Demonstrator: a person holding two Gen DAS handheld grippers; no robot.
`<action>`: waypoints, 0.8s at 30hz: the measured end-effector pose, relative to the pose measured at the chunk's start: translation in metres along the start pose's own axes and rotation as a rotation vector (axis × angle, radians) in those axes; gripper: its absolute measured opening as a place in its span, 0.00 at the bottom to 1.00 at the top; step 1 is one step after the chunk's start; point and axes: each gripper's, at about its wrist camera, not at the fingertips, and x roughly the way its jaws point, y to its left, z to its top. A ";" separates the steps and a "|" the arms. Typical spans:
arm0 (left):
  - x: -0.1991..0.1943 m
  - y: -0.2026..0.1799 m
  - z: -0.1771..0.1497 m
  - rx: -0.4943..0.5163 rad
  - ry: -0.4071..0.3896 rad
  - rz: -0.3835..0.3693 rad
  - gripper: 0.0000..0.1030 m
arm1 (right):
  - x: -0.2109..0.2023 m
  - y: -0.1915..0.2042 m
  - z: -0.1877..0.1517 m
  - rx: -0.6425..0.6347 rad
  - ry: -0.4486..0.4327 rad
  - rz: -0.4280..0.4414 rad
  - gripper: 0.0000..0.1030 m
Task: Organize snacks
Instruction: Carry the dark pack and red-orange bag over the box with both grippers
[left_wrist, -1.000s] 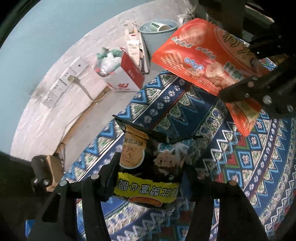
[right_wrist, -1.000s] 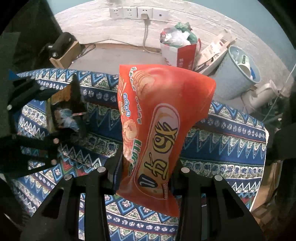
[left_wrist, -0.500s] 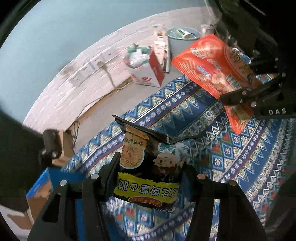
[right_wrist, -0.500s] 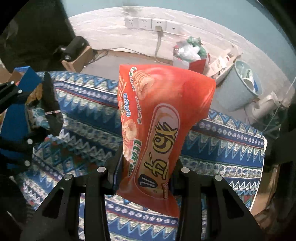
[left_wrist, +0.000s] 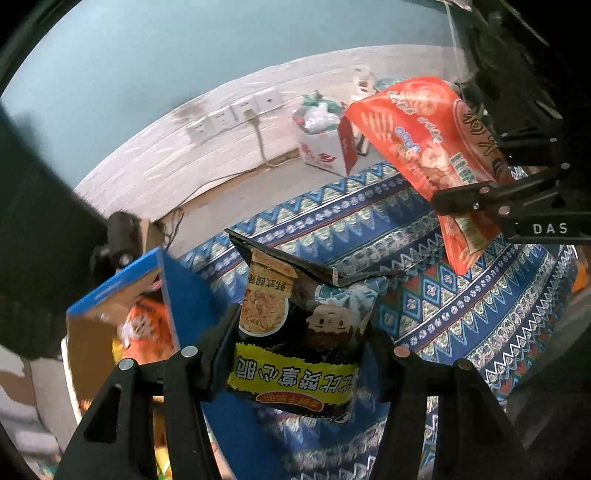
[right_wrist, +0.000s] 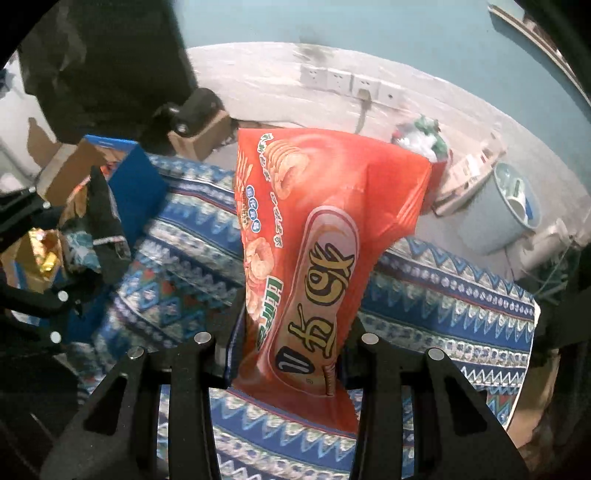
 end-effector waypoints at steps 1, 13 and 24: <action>-0.005 0.005 -0.004 -0.012 -0.003 0.014 0.57 | -0.002 0.006 0.002 -0.006 -0.005 0.006 0.37; -0.049 0.068 -0.038 -0.162 -0.054 0.108 0.57 | -0.016 0.070 0.034 -0.084 -0.048 0.069 0.37; -0.066 0.142 -0.071 -0.337 -0.071 0.176 0.57 | -0.007 0.147 0.076 -0.168 -0.058 0.135 0.37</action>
